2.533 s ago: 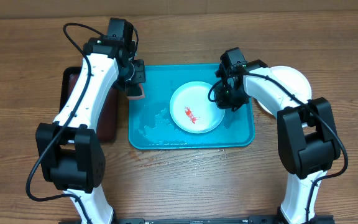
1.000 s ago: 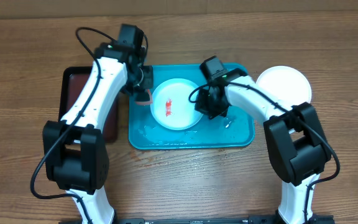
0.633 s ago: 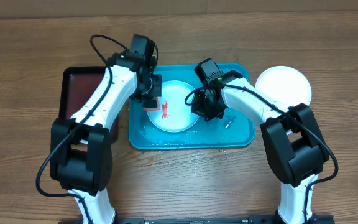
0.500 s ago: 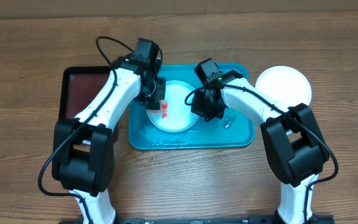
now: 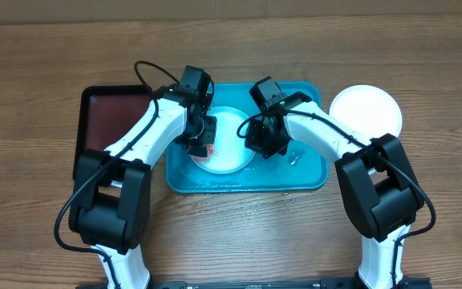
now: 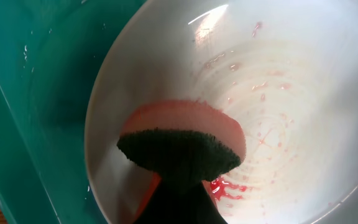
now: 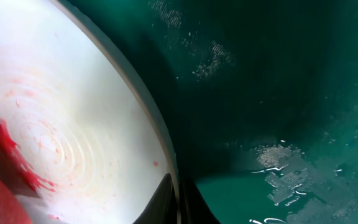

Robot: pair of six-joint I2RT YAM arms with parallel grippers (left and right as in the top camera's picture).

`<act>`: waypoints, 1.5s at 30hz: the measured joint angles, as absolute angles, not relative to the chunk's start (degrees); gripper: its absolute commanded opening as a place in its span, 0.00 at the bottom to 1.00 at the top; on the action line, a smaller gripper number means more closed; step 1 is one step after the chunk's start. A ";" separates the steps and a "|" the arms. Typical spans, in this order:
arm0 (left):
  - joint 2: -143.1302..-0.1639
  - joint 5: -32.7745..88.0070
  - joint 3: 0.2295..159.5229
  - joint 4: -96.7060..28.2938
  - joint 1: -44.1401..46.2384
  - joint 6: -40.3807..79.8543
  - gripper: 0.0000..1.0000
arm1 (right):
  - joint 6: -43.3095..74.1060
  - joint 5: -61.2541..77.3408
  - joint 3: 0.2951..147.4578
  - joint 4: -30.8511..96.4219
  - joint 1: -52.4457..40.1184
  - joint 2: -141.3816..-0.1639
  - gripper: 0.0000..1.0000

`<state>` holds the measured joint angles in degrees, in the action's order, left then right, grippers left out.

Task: Clean dirty plates on tray and stack at the side
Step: 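Scrub the light-blue plate with the sponge while the right gripper holds it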

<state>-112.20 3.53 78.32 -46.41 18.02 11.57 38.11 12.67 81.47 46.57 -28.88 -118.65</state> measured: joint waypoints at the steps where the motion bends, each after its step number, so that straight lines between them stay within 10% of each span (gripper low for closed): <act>1: -112.20 3.40 78.17 -46.26 18.02 11.57 0.04 | 38.09 12.69 81.45 46.57 -28.99 -118.65 0.04; 45: -112.20 -5.13 76.09 -48.23 22.20 14.24 0.04 | 36.47 13.34 81.25 46.41 -32.71 -118.65 0.04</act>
